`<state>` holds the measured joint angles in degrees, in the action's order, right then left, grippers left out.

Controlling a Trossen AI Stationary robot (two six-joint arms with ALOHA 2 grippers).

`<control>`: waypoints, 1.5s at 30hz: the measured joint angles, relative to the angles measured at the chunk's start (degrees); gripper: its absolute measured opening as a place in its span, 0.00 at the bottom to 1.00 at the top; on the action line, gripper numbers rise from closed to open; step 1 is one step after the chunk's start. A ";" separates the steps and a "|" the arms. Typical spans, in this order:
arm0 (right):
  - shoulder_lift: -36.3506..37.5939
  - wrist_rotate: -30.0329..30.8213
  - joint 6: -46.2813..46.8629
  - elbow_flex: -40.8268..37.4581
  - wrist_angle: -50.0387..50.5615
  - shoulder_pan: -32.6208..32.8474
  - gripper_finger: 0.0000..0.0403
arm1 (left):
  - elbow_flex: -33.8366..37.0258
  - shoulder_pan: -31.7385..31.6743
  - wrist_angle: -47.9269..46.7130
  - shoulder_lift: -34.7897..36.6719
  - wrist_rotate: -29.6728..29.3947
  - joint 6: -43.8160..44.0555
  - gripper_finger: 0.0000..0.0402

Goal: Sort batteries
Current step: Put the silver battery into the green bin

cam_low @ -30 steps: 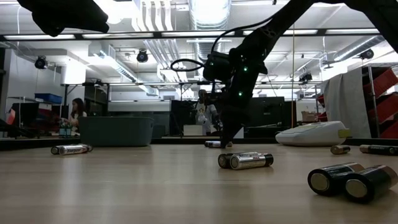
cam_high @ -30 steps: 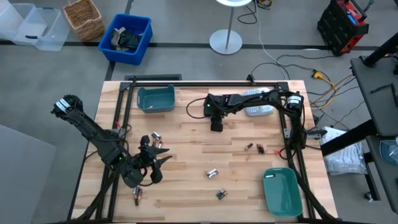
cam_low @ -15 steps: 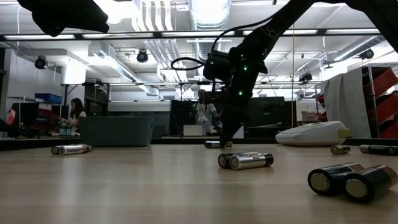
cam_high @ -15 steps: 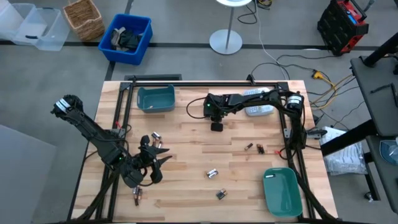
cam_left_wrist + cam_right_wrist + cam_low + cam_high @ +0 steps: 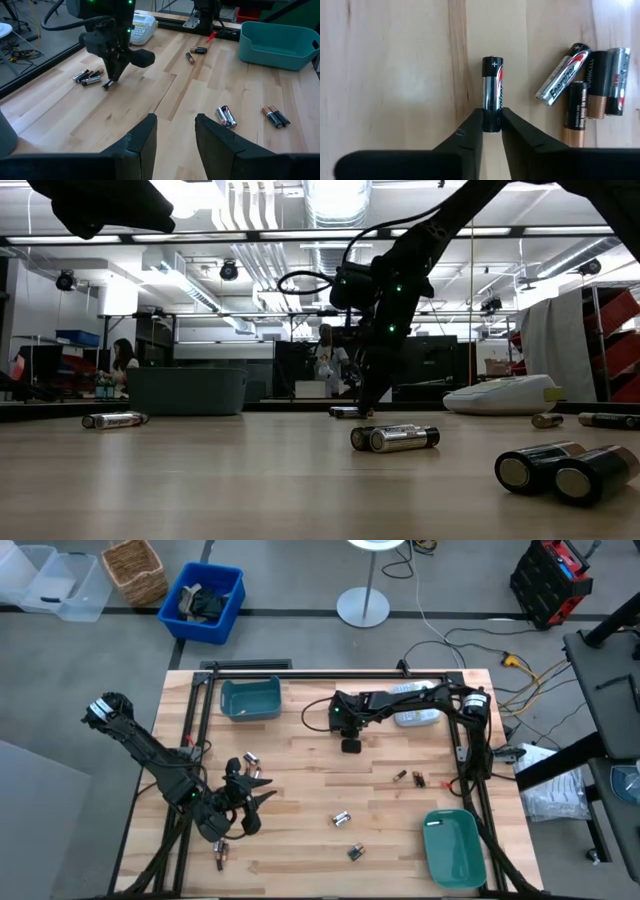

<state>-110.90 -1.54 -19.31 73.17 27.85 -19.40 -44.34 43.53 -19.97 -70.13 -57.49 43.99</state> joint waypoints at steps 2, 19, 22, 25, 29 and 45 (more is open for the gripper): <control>-0.20 -0.04 0.02 -0.12 0.34 0.02 0.21 | 0.00 -0.01 0.00 0.00 0.00 0.00 0.29; -0.05 -0.24 -1.37 -1.21 -0.56 0.17 0.08 | 0.00 0.00 0.00 0.00 0.09 0.00 0.29; -0.05 -0.02 -1.33 -1.16 -0.49 0.32 0.08 | 0.00 0.00 0.00 0.00 0.11 -0.02 0.29; 0.21 0.07 -1.32 -0.73 0.11 0.51 0.08 | 0.00 0.00 0.00 0.00 0.11 0.00 0.29; 1.95 0.04 -1.25 -0.55 1.86 0.99 0.08 | 0.00 0.00 0.00 0.00 0.11 0.00 0.29; 17.70 -0.62 6.62 0.26 21.80 9.38 0.08 | 0.02 0.02 0.02 0.00 0.13 0.00 0.29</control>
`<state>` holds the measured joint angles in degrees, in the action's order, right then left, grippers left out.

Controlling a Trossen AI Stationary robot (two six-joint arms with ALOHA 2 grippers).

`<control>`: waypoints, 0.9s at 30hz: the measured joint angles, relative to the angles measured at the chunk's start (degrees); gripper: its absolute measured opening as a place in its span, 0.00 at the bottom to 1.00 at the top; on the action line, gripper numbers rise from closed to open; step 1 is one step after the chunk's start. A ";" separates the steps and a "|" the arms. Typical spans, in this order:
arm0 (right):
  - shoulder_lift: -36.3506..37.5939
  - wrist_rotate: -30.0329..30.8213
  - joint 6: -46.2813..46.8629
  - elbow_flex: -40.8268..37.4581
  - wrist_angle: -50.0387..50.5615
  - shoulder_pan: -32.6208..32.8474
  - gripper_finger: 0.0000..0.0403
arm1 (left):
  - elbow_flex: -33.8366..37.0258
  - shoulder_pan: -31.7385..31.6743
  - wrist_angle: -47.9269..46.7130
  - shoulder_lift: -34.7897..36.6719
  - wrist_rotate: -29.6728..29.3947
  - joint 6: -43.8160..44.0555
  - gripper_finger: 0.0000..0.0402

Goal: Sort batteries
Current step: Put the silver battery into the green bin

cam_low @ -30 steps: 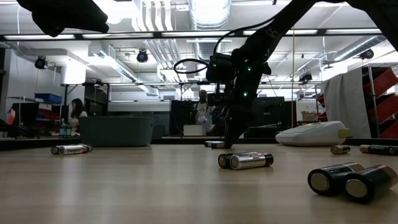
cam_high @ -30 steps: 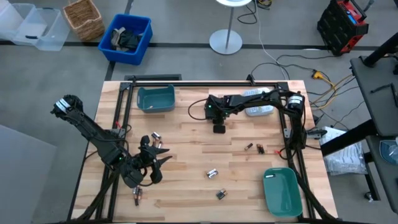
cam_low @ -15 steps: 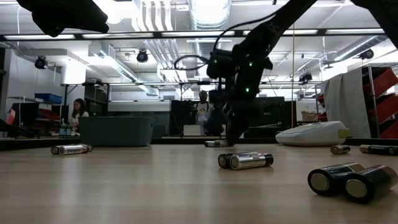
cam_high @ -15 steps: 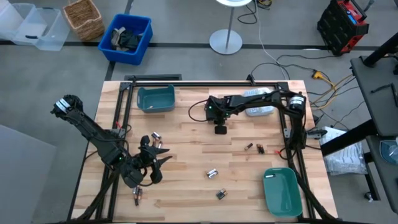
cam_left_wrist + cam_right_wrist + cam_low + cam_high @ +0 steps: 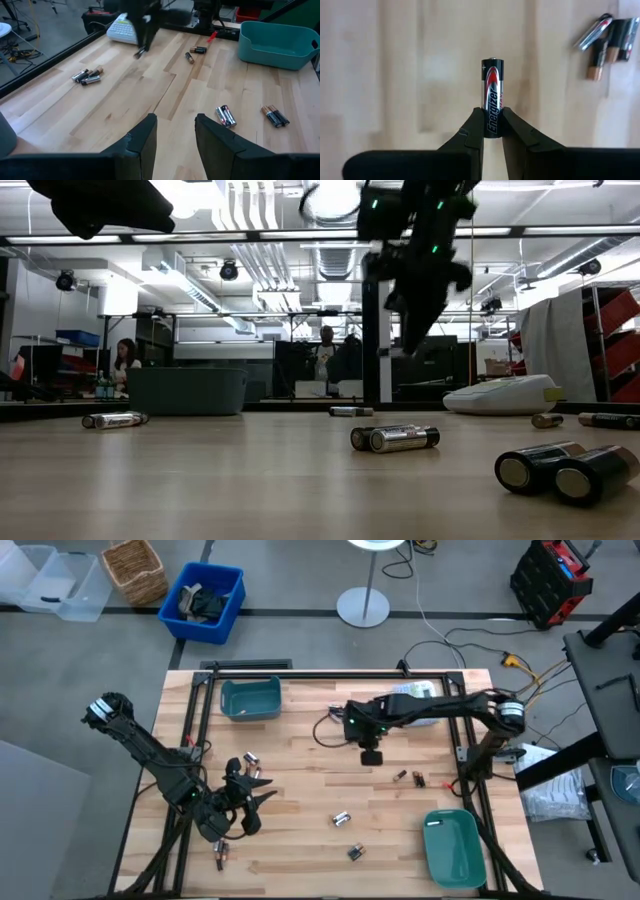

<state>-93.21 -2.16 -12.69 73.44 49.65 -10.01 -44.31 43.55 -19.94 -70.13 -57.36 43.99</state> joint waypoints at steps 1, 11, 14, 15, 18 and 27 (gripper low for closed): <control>1.50 -0.29 1.16 -0.09 1.44 1.18 0.08 | 0.00 0.00 0.00 0.00 0.00 0.00 0.29; 18.03 -2.83 18.35 -6.20 7.76 20.46 0.08 | 0.00 0.00 0.45 0.02 0.89 0.02 0.29; 22.27 -2.85 26.48 -9.32 7.84 29.25 0.08 | 0.00 0.00 0.59 0.00 1.09 0.01 0.29; 23.64 -2.82 29.95 -10.32 7.77 32.23 0.08 | 0.00 0.00 0.63 0.00 1.09 0.02 0.29; 26.86 -2.71 39.69 -13.06 7.78 40.84 0.08 | 0.00 0.00 0.63 0.01 1.07 0.02 0.29; 29.29 -2.53 65.68 -17.08 7.12 62.03 0.08 | 0.00 -0.04 0.63 0.02 1.05 0.02 0.29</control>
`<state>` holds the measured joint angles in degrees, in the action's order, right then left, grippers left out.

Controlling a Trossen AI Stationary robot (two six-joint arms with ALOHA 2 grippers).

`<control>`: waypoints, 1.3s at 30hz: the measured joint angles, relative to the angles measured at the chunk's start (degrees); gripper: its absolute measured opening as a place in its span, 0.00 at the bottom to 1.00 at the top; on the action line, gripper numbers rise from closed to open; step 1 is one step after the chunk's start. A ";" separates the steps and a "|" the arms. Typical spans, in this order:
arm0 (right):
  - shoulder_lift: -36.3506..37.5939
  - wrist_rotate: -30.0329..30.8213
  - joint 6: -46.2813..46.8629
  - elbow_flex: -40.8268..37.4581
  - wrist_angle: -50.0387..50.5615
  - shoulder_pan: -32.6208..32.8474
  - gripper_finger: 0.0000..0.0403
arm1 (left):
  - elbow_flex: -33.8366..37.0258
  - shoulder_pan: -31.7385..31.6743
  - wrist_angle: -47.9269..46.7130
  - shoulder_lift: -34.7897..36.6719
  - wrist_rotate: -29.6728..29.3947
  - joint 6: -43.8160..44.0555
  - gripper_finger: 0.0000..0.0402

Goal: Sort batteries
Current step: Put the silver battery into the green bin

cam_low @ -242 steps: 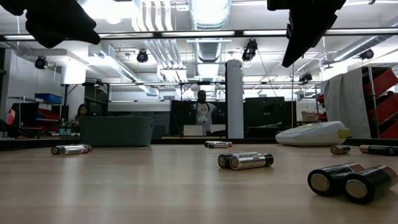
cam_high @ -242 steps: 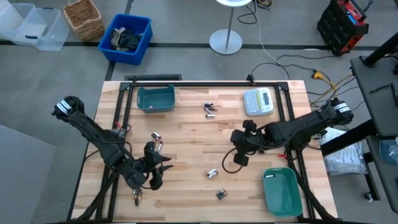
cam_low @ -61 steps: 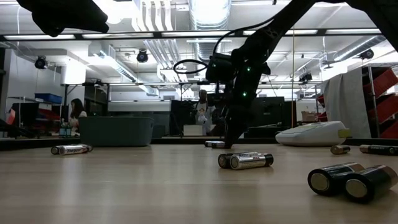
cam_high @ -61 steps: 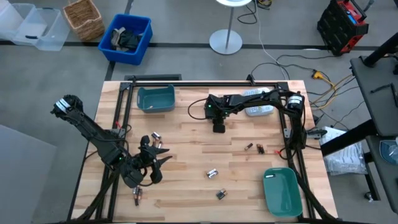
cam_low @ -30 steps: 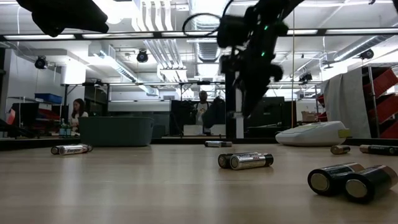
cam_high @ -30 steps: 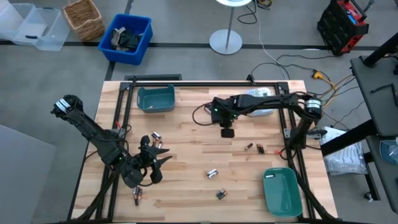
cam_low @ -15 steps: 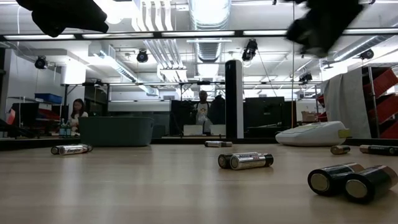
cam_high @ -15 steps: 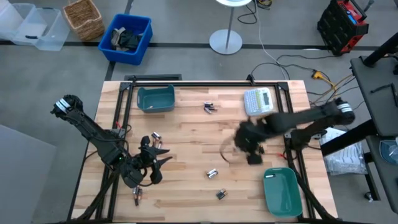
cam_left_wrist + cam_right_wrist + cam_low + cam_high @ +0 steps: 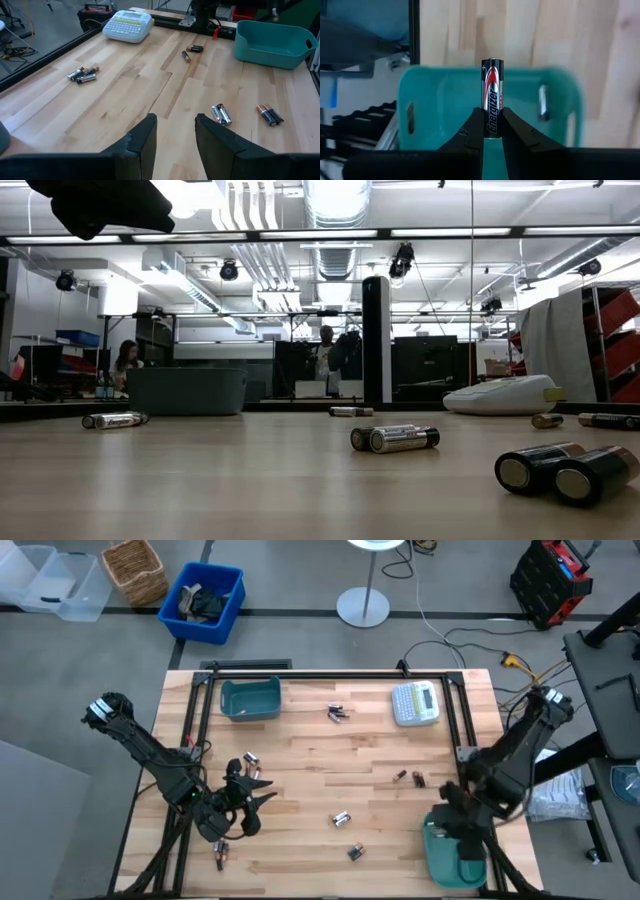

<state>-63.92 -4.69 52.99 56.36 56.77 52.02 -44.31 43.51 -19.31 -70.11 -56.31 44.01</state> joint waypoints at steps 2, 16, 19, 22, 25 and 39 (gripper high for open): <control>-0.36 0.17 3.72 -0.64 -0.90 2.66 0.08 | 0.00 0.00 0.00 -0.01 -0.01 -0.01 0.29; -4.12 -0.14 4.94 -3.99 -8.05 7.75 0.11 | 0.00 0.00 -0.02 -0.02 -0.07 -0.01 0.29; -4.69 -0.20 4.47 -4.44 -8.29 7.75 0.11 | 0.00 0.00 -0.02 -0.02 -0.07 0.00 0.29; -5.23 -0.22 4.05 -5.79 -9.49 7.73 0.11 | 0.00 0.00 -0.02 0.00 -0.09 -0.02 0.29; -5.54 -0.22 4.07 -7.44 -10.94 7.70 0.11 | 0.00 0.00 -0.02 -0.02 -0.09 -0.01 0.29; -5.57 1.32 10.15 -9.61 -12.70 7.60 0.16 | 0.00 0.00 -0.11 0.01 -0.11 -0.02 0.29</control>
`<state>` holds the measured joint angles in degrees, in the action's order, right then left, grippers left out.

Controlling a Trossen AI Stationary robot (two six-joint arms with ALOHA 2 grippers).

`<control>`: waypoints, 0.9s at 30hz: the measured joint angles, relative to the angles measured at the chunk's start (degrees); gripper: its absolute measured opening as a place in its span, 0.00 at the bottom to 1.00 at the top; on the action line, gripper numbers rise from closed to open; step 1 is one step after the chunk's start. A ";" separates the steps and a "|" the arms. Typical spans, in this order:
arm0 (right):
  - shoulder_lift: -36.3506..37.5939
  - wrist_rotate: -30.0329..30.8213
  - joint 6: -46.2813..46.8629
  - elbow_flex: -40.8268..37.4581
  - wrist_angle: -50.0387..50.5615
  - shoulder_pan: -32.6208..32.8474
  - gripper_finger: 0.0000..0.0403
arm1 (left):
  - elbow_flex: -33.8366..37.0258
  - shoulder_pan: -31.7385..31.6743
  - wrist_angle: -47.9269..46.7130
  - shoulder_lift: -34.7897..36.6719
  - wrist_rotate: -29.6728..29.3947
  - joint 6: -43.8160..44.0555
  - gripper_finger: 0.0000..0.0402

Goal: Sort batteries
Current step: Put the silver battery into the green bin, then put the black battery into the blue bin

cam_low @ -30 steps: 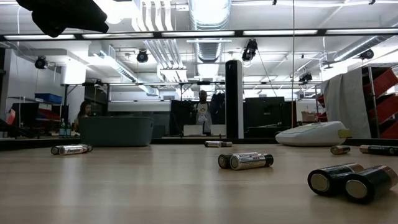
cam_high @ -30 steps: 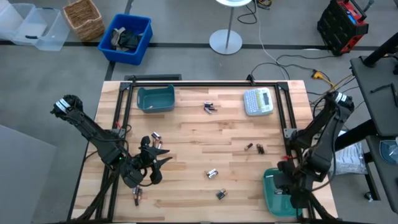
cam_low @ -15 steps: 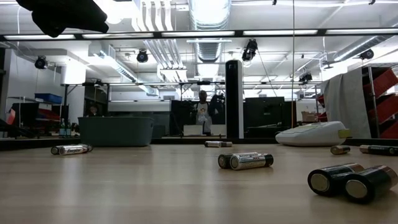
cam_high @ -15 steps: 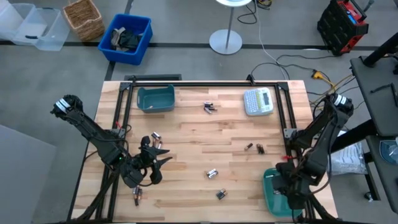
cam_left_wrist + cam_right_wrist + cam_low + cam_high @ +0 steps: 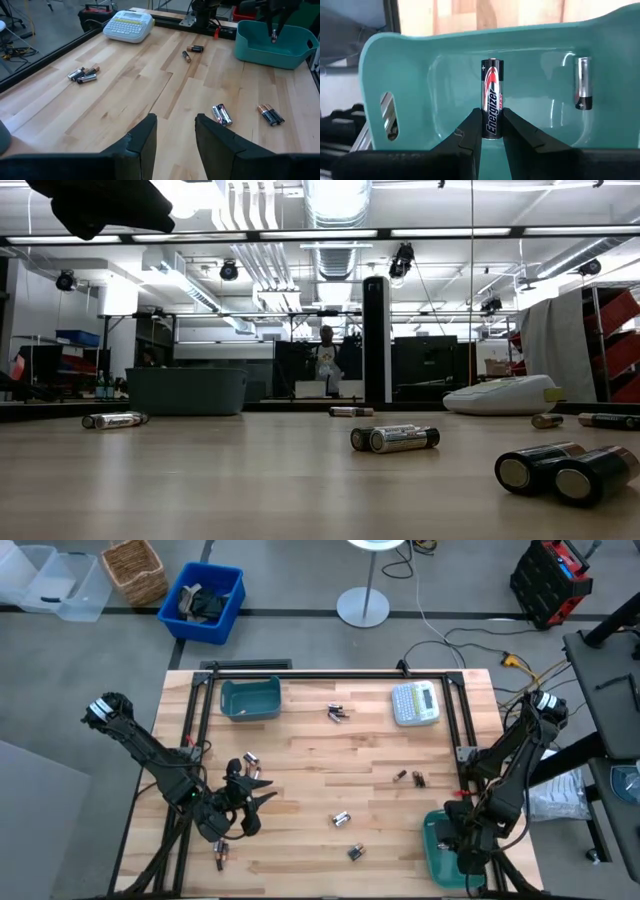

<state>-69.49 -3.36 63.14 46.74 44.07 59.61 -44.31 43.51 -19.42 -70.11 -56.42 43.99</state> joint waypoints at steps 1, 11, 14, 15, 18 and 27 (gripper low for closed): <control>0.00 0.55 0.38 0.00 -0.04 0.00 0.17 | 0.00 0.00 0.00 -0.02 0.00 0.00 0.29; 0.02 1.84 2.08 0.02 0.07 -0.02 0.25 | 0.00 0.00 0.00 -0.02 0.00 0.00 0.29; 0.04 1.86 -0.64 1.29 0.15 -0.02 0.26 | 0.00 0.00 0.00 -0.02 0.00 0.00 0.29; 0.07 1.86 -1.41 1.90 0.14 -0.02 0.26 | 0.00 0.00 0.00 0.00 0.00 0.00 0.29; 0.07 1.85 -4.07 3.88 0.88 -0.67 0.25 | 0.00 0.00 0.00 -0.02 0.00 0.00 0.29; 0.09 8.44 -12.56 9.24 1.11 -7.39 0.13 | 0.00 0.00 0.02 -0.01 0.00 0.00 0.29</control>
<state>-69.41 5.08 50.58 55.98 45.18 52.22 -44.31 43.51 -19.40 -70.11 -56.42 43.99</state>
